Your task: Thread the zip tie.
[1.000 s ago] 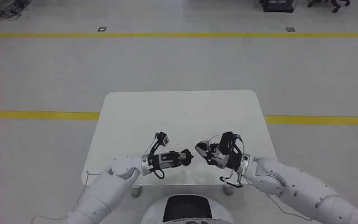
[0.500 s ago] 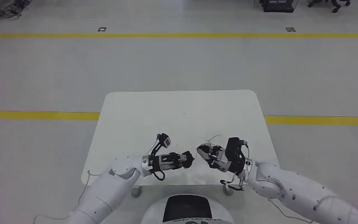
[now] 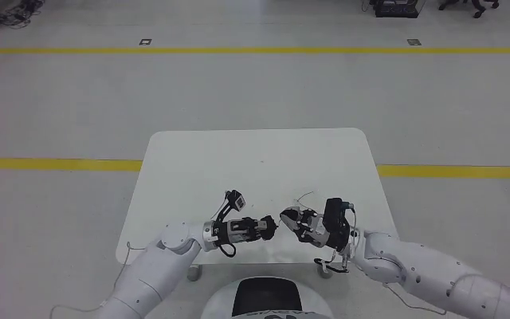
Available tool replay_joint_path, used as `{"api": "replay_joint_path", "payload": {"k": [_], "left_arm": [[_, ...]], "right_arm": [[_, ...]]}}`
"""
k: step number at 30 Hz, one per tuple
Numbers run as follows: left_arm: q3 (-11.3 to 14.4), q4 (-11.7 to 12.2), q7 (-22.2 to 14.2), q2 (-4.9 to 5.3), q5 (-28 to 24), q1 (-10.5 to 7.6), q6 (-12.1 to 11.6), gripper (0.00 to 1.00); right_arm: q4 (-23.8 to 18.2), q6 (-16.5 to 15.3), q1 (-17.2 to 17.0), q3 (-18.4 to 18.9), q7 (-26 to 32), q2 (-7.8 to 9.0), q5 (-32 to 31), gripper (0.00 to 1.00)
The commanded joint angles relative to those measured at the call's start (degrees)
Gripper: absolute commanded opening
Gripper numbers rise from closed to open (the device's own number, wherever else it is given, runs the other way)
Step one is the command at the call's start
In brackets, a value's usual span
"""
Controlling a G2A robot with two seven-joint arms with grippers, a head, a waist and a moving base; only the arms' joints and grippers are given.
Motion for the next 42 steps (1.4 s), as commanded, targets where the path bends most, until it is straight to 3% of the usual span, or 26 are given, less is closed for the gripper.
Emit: {"api": "replay_joint_path", "payload": {"k": [1, 13, 42], "left_arm": [[-0.07, 0.08, -0.16, -0.07, -0.04, 0.04, 0.0, 0.0], [-0.42, 0.48, -1.04, -0.45, -0.27, 0.06, 0.0, 0.0], [-0.86, 1.0, -1.73, -1.06, -0.27, 0.12, 0.0, 0.0]], "right_arm": [[0.08, 0.0, 0.72, -0.92, -0.59, 0.1, 0.03, 0.0], [0.58, 0.0, 4.62, -5.7, -2.56, 0.38, 0.73, 0.0], [0.87, 0.0, 4.79, -5.7, -2.0, -0.02, 0.98, 0.0]]}}
